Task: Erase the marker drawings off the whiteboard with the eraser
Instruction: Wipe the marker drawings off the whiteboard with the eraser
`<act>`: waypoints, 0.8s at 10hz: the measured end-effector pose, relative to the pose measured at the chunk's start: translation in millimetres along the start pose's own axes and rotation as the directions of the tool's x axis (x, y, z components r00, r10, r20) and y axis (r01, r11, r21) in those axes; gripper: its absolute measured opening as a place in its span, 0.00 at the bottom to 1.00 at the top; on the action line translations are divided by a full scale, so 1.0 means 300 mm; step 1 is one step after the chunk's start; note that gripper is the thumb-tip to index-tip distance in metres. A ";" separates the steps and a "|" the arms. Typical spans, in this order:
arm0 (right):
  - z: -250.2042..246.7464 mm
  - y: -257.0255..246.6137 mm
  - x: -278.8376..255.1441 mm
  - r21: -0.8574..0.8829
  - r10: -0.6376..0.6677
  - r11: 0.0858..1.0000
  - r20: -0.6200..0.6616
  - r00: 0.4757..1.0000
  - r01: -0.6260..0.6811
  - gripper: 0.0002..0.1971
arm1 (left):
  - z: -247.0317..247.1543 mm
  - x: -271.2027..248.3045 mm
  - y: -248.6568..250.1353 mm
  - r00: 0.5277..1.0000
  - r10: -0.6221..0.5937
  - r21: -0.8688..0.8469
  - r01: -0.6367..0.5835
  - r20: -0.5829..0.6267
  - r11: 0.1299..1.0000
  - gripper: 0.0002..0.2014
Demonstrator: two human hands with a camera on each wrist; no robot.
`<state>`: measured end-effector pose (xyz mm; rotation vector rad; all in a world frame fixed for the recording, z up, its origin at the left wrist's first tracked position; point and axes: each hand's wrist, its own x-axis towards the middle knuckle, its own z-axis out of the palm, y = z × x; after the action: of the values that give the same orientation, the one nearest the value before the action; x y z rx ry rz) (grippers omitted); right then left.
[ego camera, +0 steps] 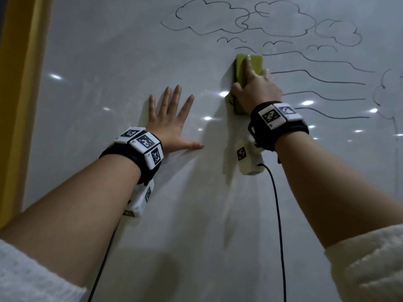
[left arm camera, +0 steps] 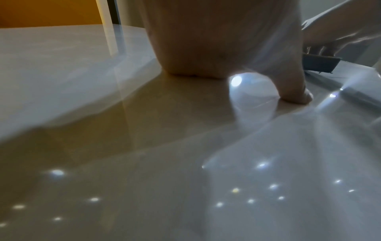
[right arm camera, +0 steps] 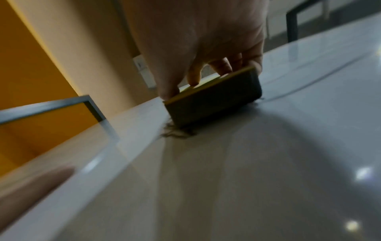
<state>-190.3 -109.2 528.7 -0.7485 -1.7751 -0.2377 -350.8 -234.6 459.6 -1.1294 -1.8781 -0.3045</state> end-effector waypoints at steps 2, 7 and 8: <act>-0.042 0.081 0.024 -0.091 -0.029 0.995 -0.004 1.000 0.029 0.34 | 0.001 0.000 0.000 1.000 -0.003 -0.007 0.003 0.004 1.000 0.59; 0.027 0.032 -0.064 -0.073 -0.057 0.996 0.016 0.998 0.058 0.35 | 0.000 -0.002 0.003 1.000 -0.016 -0.015 0.016 0.025 1.000 0.59; 0.072 0.005 -0.148 -0.107 -0.182 0.977 0.037 0.983 0.185 0.35 | 0.002 0.001 0.001 1.000 -0.020 -0.016 0.020 0.015 1.000 0.59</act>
<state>-199.4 -113.2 480.2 -0.6680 -1.8701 -0.4542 -351.0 -233.8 459.4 -1.1272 -1.9037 -0.3243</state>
